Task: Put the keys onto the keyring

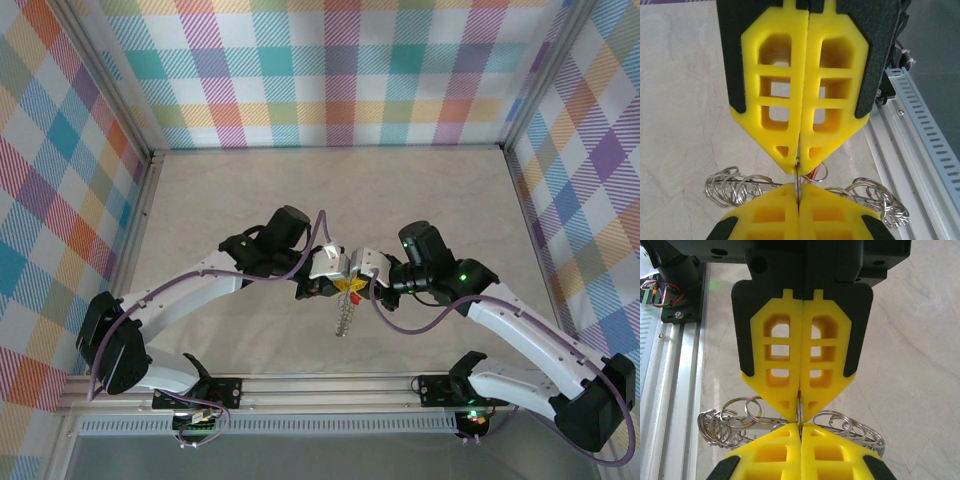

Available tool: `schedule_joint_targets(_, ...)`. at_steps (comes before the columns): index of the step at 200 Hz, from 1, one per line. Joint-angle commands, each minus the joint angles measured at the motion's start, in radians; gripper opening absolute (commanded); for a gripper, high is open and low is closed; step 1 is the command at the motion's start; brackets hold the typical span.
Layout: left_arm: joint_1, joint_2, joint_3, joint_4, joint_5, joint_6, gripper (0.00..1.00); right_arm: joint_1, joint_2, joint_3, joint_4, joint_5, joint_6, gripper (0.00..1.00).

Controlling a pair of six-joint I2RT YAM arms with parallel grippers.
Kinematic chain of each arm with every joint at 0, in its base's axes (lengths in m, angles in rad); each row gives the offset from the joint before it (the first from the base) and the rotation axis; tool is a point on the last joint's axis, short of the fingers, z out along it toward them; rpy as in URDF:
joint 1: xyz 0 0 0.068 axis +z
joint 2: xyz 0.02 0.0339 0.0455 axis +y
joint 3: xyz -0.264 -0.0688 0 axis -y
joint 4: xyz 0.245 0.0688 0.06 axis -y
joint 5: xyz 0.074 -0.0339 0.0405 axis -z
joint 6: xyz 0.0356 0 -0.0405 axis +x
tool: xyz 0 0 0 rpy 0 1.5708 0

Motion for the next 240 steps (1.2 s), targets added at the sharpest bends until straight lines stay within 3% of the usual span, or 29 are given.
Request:
schedule_joint_targets(1,-0.016,0.005,0.025,-0.017,0.01,0.01,0.0,0.01,0.003,0.024,0.043,-0.049,-0.006,0.0)
schedule_joint_targets(26,-0.016,-0.022,0.007,0.017,0.024,-0.007,0.0,0.002,-0.042,-0.023,0.103,-0.036,0.034,0.15)
schedule_joint_targets(107,-0.013,-0.062,-0.03,0.112,0.076,-0.034,0.0,-0.003,-0.117,-0.083,0.086,-0.03,0.059,0.25)
schedule_joint_targets(152,-0.013,-0.073,-0.045,0.148,0.109,-0.037,0.0,-0.004,-0.124,-0.12,0.097,-0.039,0.073,0.25)
schedule_joint_targets(206,-0.011,-0.084,-0.056,0.19,0.092,-0.051,0.0,-0.006,-0.185,-0.197,0.132,-0.029,0.095,0.41)
schedule_joint_targets(240,-0.011,-0.078,-0.054,0.198,0.124,-0.05,0.0,-0.007,-0.199,-0.251,0.188,-0.03,0.145,0.42)
